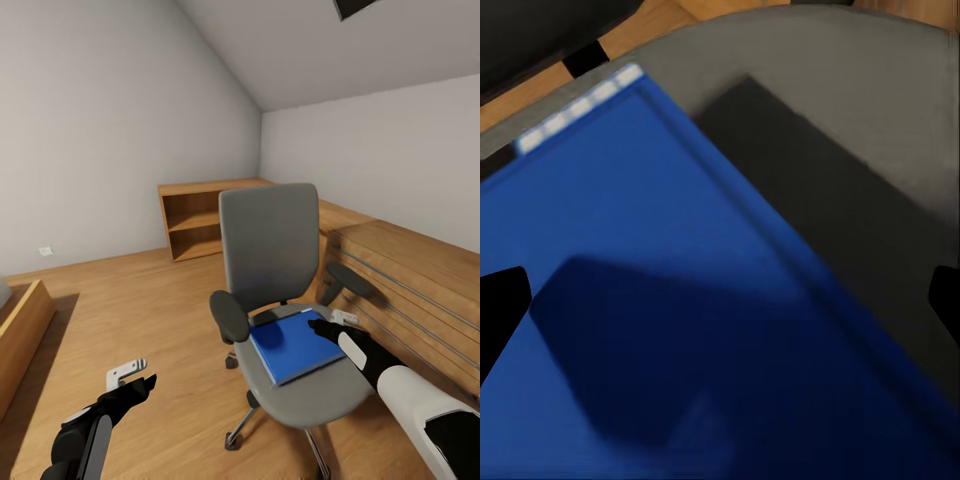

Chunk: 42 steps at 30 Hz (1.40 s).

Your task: In the bedroom, organize the workspace by keeping the computer under the desk, ensuring the monitor is on the desk, placing the keyboard on the desk next to the monitor, placing the mouse on the desk next to the keyboard, moving the folder from the swivel chair onto the desk next to the mouse, stacking the notebook on top of the folder with the pen on top of the notebook, and positioning the swivel chair next to the desk.

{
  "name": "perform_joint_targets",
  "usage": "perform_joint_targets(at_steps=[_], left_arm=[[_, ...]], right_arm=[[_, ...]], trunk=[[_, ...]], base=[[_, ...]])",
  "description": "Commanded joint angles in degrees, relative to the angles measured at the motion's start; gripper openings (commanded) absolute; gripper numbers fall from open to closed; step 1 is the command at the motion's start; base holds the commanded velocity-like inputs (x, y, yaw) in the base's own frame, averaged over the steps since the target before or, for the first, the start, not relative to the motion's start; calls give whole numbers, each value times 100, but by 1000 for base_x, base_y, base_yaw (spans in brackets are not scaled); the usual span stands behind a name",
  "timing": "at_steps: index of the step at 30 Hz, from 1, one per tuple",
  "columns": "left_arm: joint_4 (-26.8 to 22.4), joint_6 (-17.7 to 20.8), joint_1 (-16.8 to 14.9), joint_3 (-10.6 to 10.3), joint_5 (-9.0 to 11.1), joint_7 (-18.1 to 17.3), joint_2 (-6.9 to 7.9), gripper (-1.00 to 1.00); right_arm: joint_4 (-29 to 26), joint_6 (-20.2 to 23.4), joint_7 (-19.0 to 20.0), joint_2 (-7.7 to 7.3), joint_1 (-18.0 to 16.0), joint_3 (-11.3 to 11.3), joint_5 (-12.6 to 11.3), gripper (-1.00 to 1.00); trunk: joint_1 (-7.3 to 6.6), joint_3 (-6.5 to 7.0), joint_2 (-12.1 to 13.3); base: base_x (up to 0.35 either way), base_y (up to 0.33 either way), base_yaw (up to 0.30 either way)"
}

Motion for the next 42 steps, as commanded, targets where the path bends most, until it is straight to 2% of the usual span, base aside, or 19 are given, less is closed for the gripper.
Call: perform_joint_targets(at_steps=[1,40,42], left_arm=[[-6,30,-4,10,58,23,-4,100],[-5,30,-4,26,59,23,-2,100],[-6,30,-4,25,59,23,-2,100]], right_arm=[[-7,21,-39,-8,0,58,-58,100],[-16,100,-48,-17,0,53,-49,100],[-16,100,-48,-17,0,55,-49,100]], trunk=[[-3,-6,-3],[-3,-6,-3],[-47,30,78]], base=[[-252,0,0],[-141,0,0],[-18,0,0]])
